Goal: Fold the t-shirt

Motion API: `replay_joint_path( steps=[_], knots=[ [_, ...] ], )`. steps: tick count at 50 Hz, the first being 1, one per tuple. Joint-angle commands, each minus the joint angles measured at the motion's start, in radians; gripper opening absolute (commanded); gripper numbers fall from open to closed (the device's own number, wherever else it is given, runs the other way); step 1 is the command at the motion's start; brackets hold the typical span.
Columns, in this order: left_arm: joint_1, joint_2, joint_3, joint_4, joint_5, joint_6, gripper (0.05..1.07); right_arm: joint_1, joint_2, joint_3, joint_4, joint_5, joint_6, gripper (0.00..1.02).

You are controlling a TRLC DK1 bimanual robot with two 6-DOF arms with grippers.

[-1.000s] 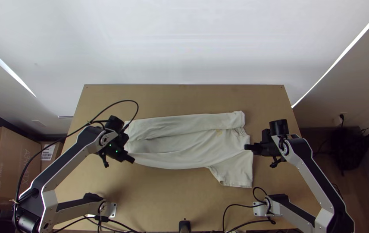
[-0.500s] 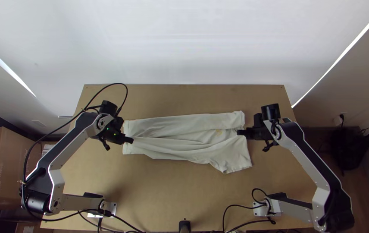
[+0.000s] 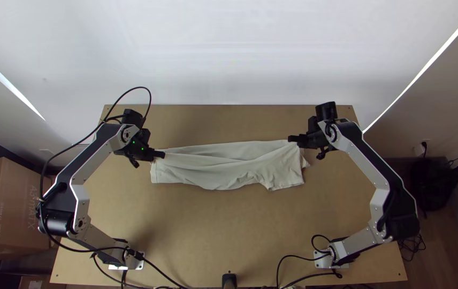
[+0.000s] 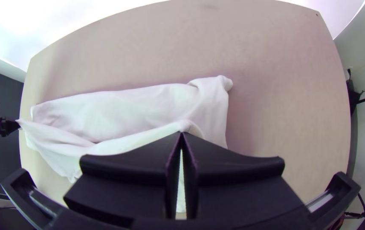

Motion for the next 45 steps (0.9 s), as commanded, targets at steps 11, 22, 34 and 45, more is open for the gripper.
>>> replay_joint_path(
  steps=[11, 22, 34, 45],
  knots=[
    [0.054, 0.075, 0.064, 0.066, -0.004, -0.055, 0.08, -0.049, 0.16, 0.153, 0.006, 0.016, 0.014, 0.02],
    [0.071, 0.12, 0.081, 0.092, -0.004, -0.081, 0.08, -0.075, 0.255, 0.231, 0.006, 0.029, 0.019, 0.02],
    [0.071, 0.133, 0.061, 0.118, 0.019, -0.193, 0.2, -0.089, 0.308, 0.257, 0.03, 0.035, 0.032, 0.02],
    [0.094, 0.094, 0.007, 0.141, 0.182, -0.271, 0.65, -0.12, 0.312, 0.25, 0.055, 0.05, 0.046, 0.96]
  ],
)
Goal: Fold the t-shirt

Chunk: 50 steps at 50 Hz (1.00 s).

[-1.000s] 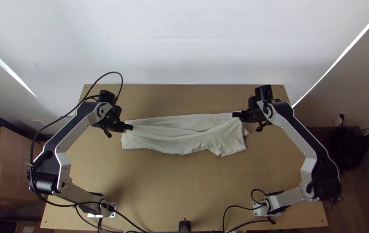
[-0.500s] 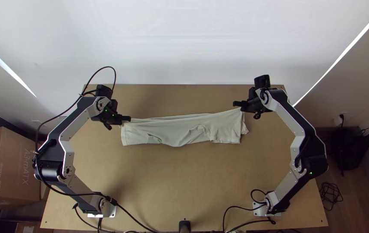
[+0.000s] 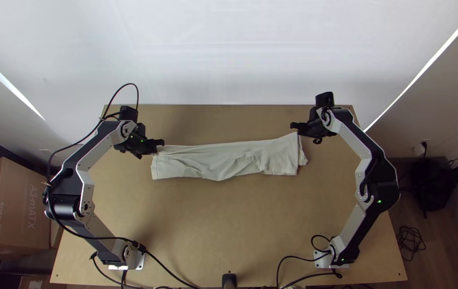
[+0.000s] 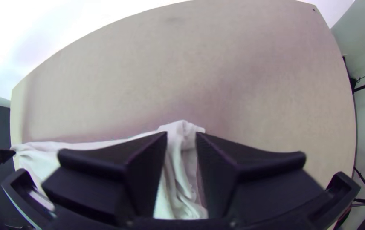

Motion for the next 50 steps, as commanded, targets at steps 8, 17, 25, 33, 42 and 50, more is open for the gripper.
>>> replay_joint_path(
  steps=[8, 17, 25, 33, 42, 50],
  knots=[
    [0.051, -0.091, -0.057, 0.024, 0.119, -0.059, 0.86, -0.065, -0.043, -0.01, 0.05, 0.058, 0.037, 0.98],
    [0.116, -0.151, -0.118, 0.042, 0.189, -0.035, 0.86, -0.084, -0.198, -0.092, 0.048, -0.088, 0.069, 0.98],
    [0.177, -0.22, -0.204, 0.08, 0.318, 0.005, 0.86, -0.084, -0.34, -0.15, 0.017, -0.306, 0.131, 0.98],
    [0.211, -0.228, -0.282, 0.126, 0.403, 0.036, 0.86, -0.094, -0.431, -0.156, -0.009, -0.524, 0.226, 0.99],
    [0.229, -0.221, -0.344, 0.191, 0.433, 0.037, 0.86, -0.14, -0.488, -0.131, -0.009, -0.751, 0.379, 0.98],
    [0.232, -0.198, -0.381, 0.254, 0.442, 0.033, 0.86, -0.17, -0.518, -0.107, -0.002, -0.857, 0.454, 0.98]
  ],
)
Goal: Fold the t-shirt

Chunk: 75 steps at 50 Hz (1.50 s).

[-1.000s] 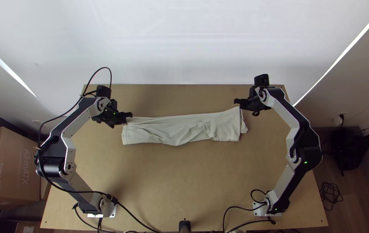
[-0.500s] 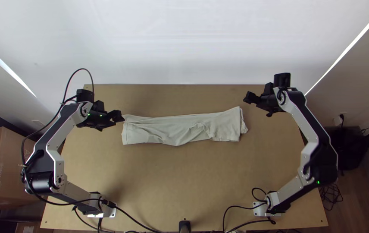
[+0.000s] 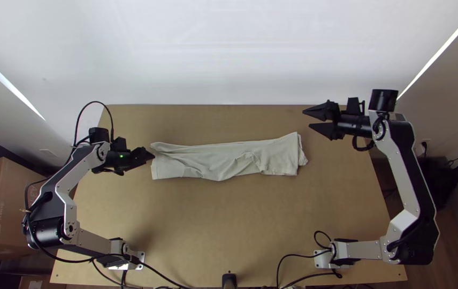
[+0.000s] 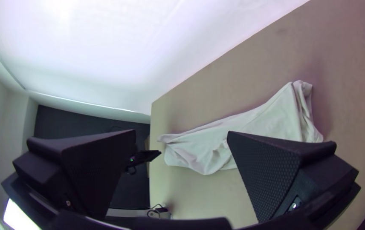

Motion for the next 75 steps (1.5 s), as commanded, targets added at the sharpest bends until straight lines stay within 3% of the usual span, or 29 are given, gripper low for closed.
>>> replay_joint_path(
  steps=[1, 6, 27, 43, 47, 53, 62, 64, 66, 73, 74, 75],
  knots=[
    [0.006, 0.02, -0.031, 0.027, 0.02, 0.011, 0.86, -0.022, -0.035, 0.022, 0.006, -0.06, 0.082, 0.98],
    [0.006, 0.049, -0.037, 0.05, 0.021, 0.009, 0.86, -0.029, -0.046, 0.03, 0.009, -0.086, 0.102, 0.98],
    [-0.036, 0.164, -0.017, 0.098, 0.02, 0.001, 0.86, -0.027, -0.092, 0.024, 0.011, -0.086, 0.114, 0.98],
    [-0.16, 0.167, 0.001, 0.143, 0.02, -0.091, 0.86, -0.013, -0.114, 0.021, 0.009, -0.081, 0.119, 0.98],
    [-0.194, 0.17, 0.017, 0.147, 0.02, -0.114, 0.92, -0.009, -0.121, 0.021, 0.009, -0.08, 0.127, 0.98],
    [-0.234, 0.172, 0.041, 0.15, 0.018, -0.144, 0.92, 0.005, -0.14, 0.009, 0.006, -0.074, 0.13, 0.98],
    [-0.284, 0.167, 0.06, 0.152, 0.003, -0.172, 0.93, 0.042, -0.178, -0.001, -0.002, -0.04, 0.13, 0.98],
    [-0.292, 0.167, 0.061, 0.152, -0.005, -0.175, 0.89, 0.045, -0.187, -0.007, -0.002, -0.038, 0.13, 0.98],
    [-0.297, 0.166, 0.061, 0.152, -0.016, -0.177, 0.79, 0.048, -0.196, -0.017, -0.002, -0.034, 0.128, 0.98],
    [-0.257, 0.155, 0.052, 0.167, -0.035, -0.174, 0.13, 0.042, -0.236, -0.062, -0.002, -0.026, 0.12, 0.98],
    [-0.241, 0.153, 0.052, 0.169, -0.035, -0.169, 0.08, 0.041, -0.241, -0.07, -0.002, -0.023, 0.119, 0.98],
    [-0.231, 0.15, 0.052, 0.167, -0.035, -0.167, 0.08, 0.039, -0.246, -0.077, -0.002, -0.023, 0.117, 0.98]
  ],
)
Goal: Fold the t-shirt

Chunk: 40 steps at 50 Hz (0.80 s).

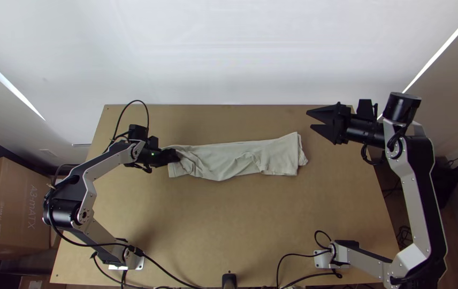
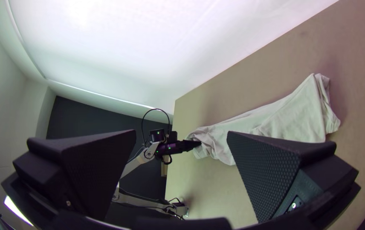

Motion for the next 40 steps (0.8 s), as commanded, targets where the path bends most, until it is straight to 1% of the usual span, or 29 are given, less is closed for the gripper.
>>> replay_joint_path(
  steps=[1, 5, 10, 21, 29, 35, 40],
  knots=[
    [0.061, -0.01, 0.007, 0.009, -0.004, -0.007, 0.08, -0.005, -0.04, -0.055, -0.002, 0.006, 0.004, 0.98],
    [0.114, -0.034, 0.001, -0.006, -0.004, 0.016, 0.08, -0.018, -0.051, -0.073, -0.002, 0.006, -0.008, 0.98],
    [0.197, -0.076, -0.008, -0.049, -0.002, 0.071, 0.08, -0.025, -0.053, -0.081, -0.002, 0.006, -0.019, 0.98],
    [0.415, -0.105, 0.017, -0.178, 0.019, 0.243, 0.08, -0.027, -0.037, -0.084, -0.002, 0.006, -0.035, 0.98],
    [0.553, -0.115, 0.053, -0.265, 0.033, 0.338, 0.08, -0.025, -0.03, -0.098, 0.01, 0.006, -0.048, 0.98],
    [0.625, -0.135, 0.069, -0.321, 0.048, 0.389, 0.08, -0.031, -0.019, -0.113, 0.016, 0.006, -0.062, 0.98],
    [0.64, -0.178, 0.087, -0.373, 0.062, 0.407, 0.08, -0.047, -0.017, -0.13, 0.021, 0.006, -0.077, 0.98]
  ],
)
